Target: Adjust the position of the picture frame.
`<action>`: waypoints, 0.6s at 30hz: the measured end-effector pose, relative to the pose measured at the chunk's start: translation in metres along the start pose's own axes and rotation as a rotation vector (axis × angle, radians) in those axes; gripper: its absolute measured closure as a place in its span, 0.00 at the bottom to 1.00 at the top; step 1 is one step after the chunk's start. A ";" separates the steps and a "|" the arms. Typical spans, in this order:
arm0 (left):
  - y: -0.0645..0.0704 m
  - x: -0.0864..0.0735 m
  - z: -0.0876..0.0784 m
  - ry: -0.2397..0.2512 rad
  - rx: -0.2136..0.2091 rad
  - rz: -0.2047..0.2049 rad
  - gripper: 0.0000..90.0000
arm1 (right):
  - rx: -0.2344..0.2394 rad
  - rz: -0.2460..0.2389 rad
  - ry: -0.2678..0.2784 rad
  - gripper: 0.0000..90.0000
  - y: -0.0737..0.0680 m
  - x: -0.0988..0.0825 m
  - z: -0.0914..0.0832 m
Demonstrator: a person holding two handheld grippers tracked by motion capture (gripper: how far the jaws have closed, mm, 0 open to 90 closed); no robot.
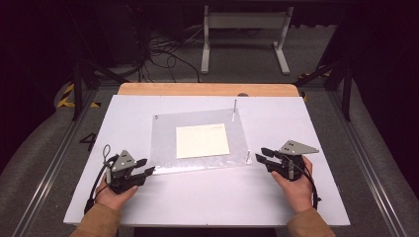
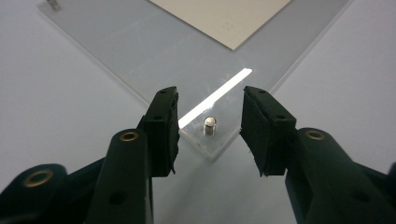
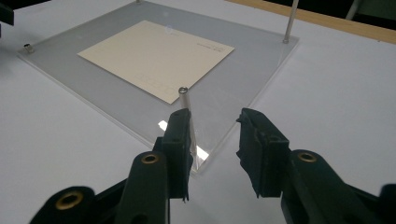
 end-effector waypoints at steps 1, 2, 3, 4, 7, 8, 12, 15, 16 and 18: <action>0.001 -0.001 0.003 -0.017 0.004 0.007 0.65 | -0.002 0.001 0.001 0.71 0.000 0.000 -0.001; 0.002 -0.002 0.006 -0.031 0.010 0.011 0.66 | 0.001 0.002 0.001 0.71 0.000 -0.001 -0.001; 0.001 -0.002 0.009 -0.046 0.016 0.019 0.66 | 0.002 -0.001 -0.003 0.71 0.000 -0.002 -0.001; 0.002 -0.002 0.012 -0.051 0.010 0.018 0.67 | 0.003 -0.002 -0.009 0.71 -0.001 -0.003 -0.001; 0.003 -0.003 0.018 -0.073 0.001 0.015 0.69 | 0.004 -0.002 -0.015 0.71 -0.002 -0.005 -0.001; 0.003 -0.003 0.020 -0.076 0.001 0.018 0.70 | 0.005 0.000 -0.014 0.71 -0.002 -0.005 -0.001; 0.003 -0.004 0.023 -0.088 -0.015 0.009 0.81 | 0.000 0.001 -0.009 0.72 -0.001 -0.006 -0.004; 0.005 -0.003 0.023 -0.085 -0.021 0.021 0.91 | 0.000 0.002 -0.005 0.72 -0.001 -0.006 -0.005; 0.005 -0.003 0.023 -0.085 -0.020 0.022 0.92 | 0.000 0.002 -0.004 0.72 -0.001 -0.006 -0.006; 0.003 -0.003 0.023 -0.084 -0.028 0.017 0.93 | 0.000 0.002 -0.001 0.72 -0.001 -0.006 -0.006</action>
Point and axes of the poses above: each handheld gripper's, and its own axes: z roughly forward along the jaws, x roughly out of its top, y roughly to its right, the point moved 9 cm from there along z, roughly forward along the jaws, and after that the axes turned 13 degrees about x, right-handed, at the moved point
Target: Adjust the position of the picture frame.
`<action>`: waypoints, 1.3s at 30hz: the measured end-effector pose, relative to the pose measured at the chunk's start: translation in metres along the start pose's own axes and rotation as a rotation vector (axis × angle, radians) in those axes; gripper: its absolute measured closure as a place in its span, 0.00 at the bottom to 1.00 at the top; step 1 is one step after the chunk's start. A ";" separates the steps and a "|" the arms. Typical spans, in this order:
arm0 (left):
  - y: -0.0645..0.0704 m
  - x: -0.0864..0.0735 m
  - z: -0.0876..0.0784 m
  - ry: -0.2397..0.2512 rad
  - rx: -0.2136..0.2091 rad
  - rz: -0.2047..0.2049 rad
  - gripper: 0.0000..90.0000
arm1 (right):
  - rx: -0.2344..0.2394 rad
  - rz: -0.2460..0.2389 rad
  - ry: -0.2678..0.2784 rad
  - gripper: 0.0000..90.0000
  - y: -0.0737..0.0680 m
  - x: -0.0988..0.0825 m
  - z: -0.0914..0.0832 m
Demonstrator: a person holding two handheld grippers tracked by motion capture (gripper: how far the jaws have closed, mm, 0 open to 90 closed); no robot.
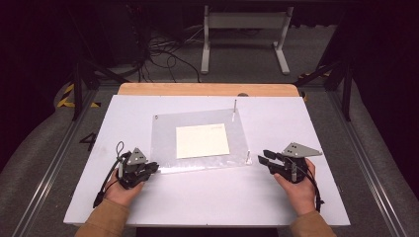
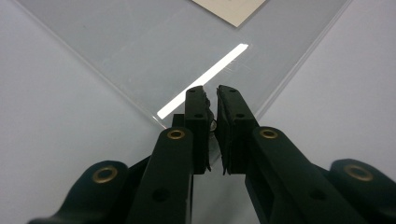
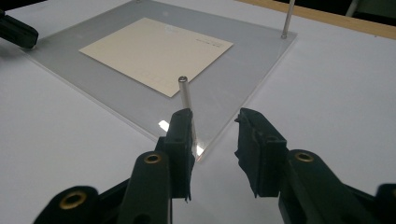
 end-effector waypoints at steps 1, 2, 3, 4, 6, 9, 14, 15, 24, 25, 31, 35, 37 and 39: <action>0.000 0.000 0.000 -0.003 -0.016 -0.014 0.93 | 0.000 0.000 0.001 0.72 0.000 0.000 0.000; 0.000 0.000 -0.001 -0.003 -0.030 -0.017 0.93 | 0.000 -0.001 0.001 0.72 0.000 0.000 0.000; 0.002 -0.001 -0.001 -0.006 -0.052 -0.021 0.93 | -0.001 -0.001 0.003 0.72 0.000 0.001 0.000; 0.005 -0.001 -0.002 -0.006 -0.070 -0.017 0.93 | 0.001 0.000 0.006 0.72 -0.001 0.001 0.000; 0.014 -0.001 -0.005 -0.014 -0.112 0.017 0.93 | 0.002 0.001 0.011 0.72 -0.001 0.002 -0.001; 0.036 0.000 -0.011 -0.026 -0.180 0.103 0.93 | 0.003 0.003 0.023 0.71 -0.001 0.004 -0.004; 0.059 0.000 -0.017 -0.042 -0.262 0.173 0.93 | -0.005 0.005 0.050 0.72 0.000 0.007 -0.011; 0.064 0.000 -0.018 -0.045 -0.281 0.183 0.93 | -0.010 0.003 0.056 0.72 0.000 0.008 -0.013; 0.102 0.001 -0.027 -0.071 -0.393 0.277 0.93 | -0.029 0.012 0.092 0.73 0.003 0.011 -0.027; 0.106 0.002 -0.028 -0.072 -0.400 0.293 0.93 | -0.031 0.012 0.095 0.73 0.003 0.011 -0.028; 0.135 0.005 -0.032 -0.077 -0.472 0.353 0.93 | -0.032 0.010 0.114 0.73 0.001 0.014 -0.033; 0.145 0.006 -0.033 -0.073 -0.481 0.366 0.93 | -0.027 0.027 0.122 0.72 0.001 0.014 -0.033; 0.145 0.006 -0.034 -0.070 -0.484 0.369 0.93 | -0.026 0.026 0.120 0.71 0.001 0.014 -0.033; 0.141 0.011 -0.035 -0.031 -0.488 0.335 0.86 | -0.022 0.033 0.120 0.71 0.001 0.014 -0.033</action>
Point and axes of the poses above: each handheld gripper's, and its own axes: z roughly forward along the jaws, x roughly out of its top, y roughly to its right, the point moved 9 cm from there along z, roughly forward along the jaws, and after that the axes turned 13 degrees about x, right-handed, at the moved point
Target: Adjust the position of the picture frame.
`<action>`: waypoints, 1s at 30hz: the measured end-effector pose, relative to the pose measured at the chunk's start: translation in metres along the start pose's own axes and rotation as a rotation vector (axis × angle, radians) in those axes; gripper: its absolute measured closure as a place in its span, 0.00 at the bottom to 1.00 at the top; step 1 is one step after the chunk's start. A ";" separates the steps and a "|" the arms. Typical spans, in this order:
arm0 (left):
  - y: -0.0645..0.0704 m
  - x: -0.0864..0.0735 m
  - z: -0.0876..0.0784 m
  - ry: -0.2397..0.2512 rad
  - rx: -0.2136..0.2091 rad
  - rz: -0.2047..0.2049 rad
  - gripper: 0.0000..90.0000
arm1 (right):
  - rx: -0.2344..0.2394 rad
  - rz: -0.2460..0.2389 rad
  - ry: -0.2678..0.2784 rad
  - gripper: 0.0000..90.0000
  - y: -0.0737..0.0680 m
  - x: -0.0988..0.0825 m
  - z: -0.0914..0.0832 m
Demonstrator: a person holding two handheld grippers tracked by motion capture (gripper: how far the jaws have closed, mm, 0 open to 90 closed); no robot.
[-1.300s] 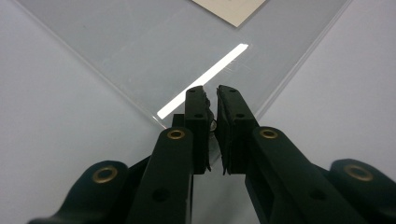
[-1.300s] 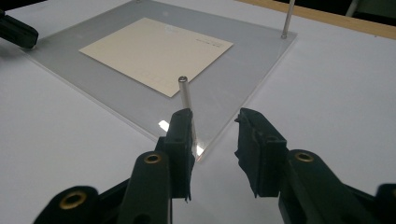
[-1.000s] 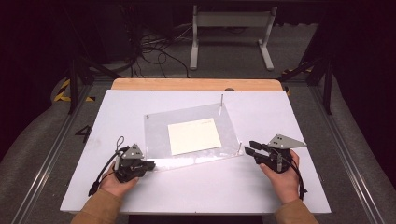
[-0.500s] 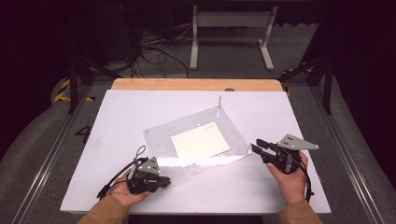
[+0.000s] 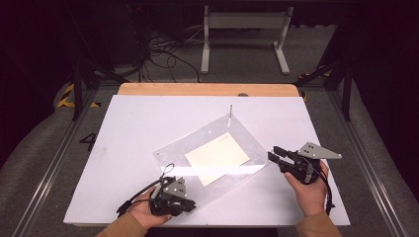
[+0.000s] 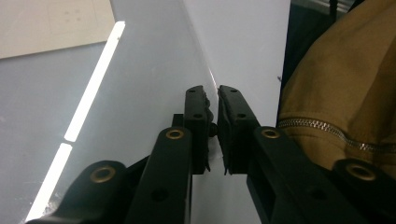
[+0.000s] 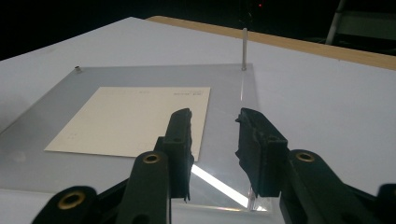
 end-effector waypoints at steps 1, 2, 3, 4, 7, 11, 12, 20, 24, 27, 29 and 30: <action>-0.004 0.002 -0.003 0.022 0.010 -0.028 0.79 | 0.002 0.000 -0.002 0.71 0.000 0.000 0.000; -0.010 0.004 -0.007 0.050 0.031 -0.049 0.73 | 0.003 -0.001 -0.001 0.71 0.000 0.000 0.001; -0.018 0.006 -0.012 0.078 0.067 -0.073 0.65 | 0.004 -0.001 0.000 0.71 0.000 0.000 0.001; -0.027 0.007 -0.016 0.101 0.102 -0.103 0.61 | 0.005 0.000 0.000 0.71 -0.001 0.000 0.001; -0.053 0.005 -0.030 0.150 0.212 -0.175 0.59 | 0.005 0.003 0.001 0.71 -0.001 0.000 0.001; -0.102 -0.007 -0.052 0.212 0.410 -0.305 0.54 | 0.001 0.008 -0.006 0.71 -0.001 -0.003 0.000; -0.117 -0.012 -0.057 0.218 0.468 -0.346 0.53 | 0.000 0.009 -0.006 0.71 -0.001 -0.003 0.000; -0.160 -0.034 -0.055 0.216 0.569 -0.472 0.47 | -0.010 0.012 -0.010 0.71 -0.001 -0.007 -0.004; -0.168 -0.038 -0.040 0.168 0.563 -0.481 0.52 | -0.018 0.019 -0.013 0.71 0.000 -0.010 -0.007; -0.172 -0.038 -0.035 0.159 0.576 -0.466 0.60 | -0.018 0.020 -0.019 0.71 -0.001 -0.012 -0.007; -0.174 -0.037 -0.032 0.161 0.576 -0.458 0.64 | -0.021 0.023 -0.023 0.71 0.000 -0.014 -0.008; -0.176 -0.036 -0.030 0.159 0.584 -0.444 0.66 | -0.022 0.025 -0.024 0.71 0.000 -0.014 -0.008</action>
Point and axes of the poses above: each handheld gripper's, and its own axes: z roughly forward along the jaws, x roughly out of its top, y roughly to its right, the point moved 9 cm from there along z, roughly forward along the jaws, and after that the axes turned 13 degrees about x, right-handed, at the moved point
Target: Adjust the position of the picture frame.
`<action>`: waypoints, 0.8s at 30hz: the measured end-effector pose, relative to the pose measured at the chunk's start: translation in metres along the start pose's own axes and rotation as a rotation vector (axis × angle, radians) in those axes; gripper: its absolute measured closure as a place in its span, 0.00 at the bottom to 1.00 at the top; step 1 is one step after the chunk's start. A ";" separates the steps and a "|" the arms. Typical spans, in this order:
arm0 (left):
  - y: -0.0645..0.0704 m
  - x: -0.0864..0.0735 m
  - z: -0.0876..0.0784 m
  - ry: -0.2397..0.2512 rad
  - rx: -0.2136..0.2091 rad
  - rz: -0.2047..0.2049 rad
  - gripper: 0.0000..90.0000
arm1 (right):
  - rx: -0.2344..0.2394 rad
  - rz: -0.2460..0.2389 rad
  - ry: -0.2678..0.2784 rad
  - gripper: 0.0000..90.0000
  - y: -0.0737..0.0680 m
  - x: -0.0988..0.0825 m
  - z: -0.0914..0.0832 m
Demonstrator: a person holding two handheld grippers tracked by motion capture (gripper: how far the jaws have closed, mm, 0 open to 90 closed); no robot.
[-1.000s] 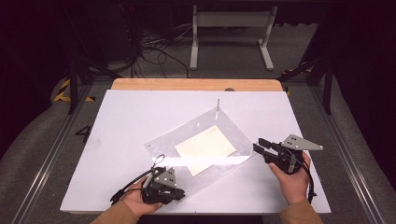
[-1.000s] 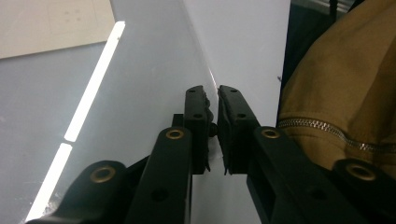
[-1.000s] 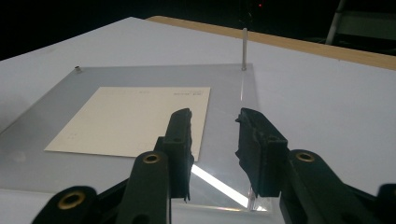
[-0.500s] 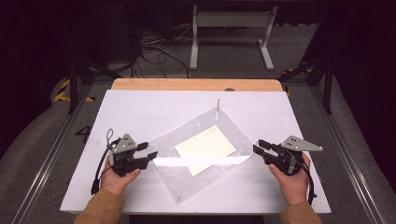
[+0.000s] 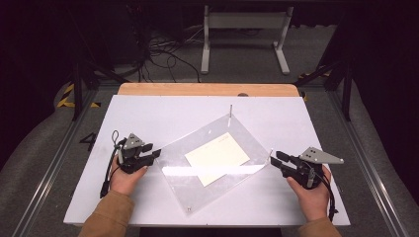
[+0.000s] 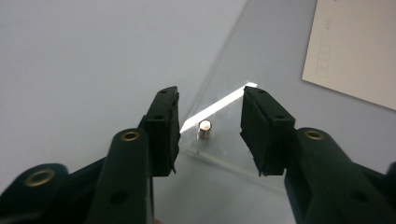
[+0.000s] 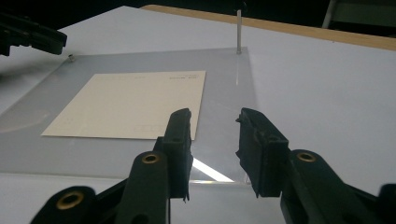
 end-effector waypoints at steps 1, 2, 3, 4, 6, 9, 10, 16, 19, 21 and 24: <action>0.000 0.000 0.001 -0.003 0.006 0.012 0.69 | -0.003 0.001 -0.003 0.71 0.000 -0.001 0.000; 0.001 -0.001 0.004 -0.004 0.011 0.025 0.72 | -0.002 0.000 -0.005 0.71 0.001 -0.001 0.000; 0.002 -0.002 0.005 -0.013 0.010 0.030 0.74 | -0.001 0.002 -0.007 0.71 0.000 -0.002 0.000; 0.002 -0.004 0.008 -0.024 0.015 0.037 0.74 | -0.002 0.002 -0.009 0.70 0.000 -0.003 0.000; 0.002 -0.005 0.010 -0.033 0.014 0.032 0.74 | -0.002 0.003 -0.008 0.70 0.000 -0.003 0.000; -0.001 -0.007 0.013 -0.046 0.022 0.034 0.76 | -0.002 0.006 -0.009 0.70 0.000 -0.003 0.001; 0.000 -0.008 0.014 -0.045 0.018 0.033 0.76 | -0.002 0.006 -0.010 0.70 0.000 -0.003 0.001; 0.004 -0.007 0.014 -0.033 0.015 0.066 0.92 | -0.009 0.005 -0.026 0.70 0.001 -0.005 0.005; 0.004 -0.007 0.014 -0.034 0.019 0.077 0.93 | -0.017 0.013 -0.039 0.70 0.004 -0.006 0.010; 0.005 -0.007 0.014 -0.034 0.018 0.067 0.93 | -0.021 0.052 -0.073 0.68 0.009 -0.012 0.018; 0.004 -0.007 0.013 -0.036 0.006 0.056 0.93 | -0.042 0.057 -0.105 0.73 0.016 -0.017 0.026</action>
Point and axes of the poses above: each handheld gripper's, and its own axes: z roughly forward along the jaws, x roughly out of its top, y roughly to its right, the point moved 9 cm from there along z, roughly forward along the jaws, and after that the axes turned 13 degrees about x, right-handed, at the moved point
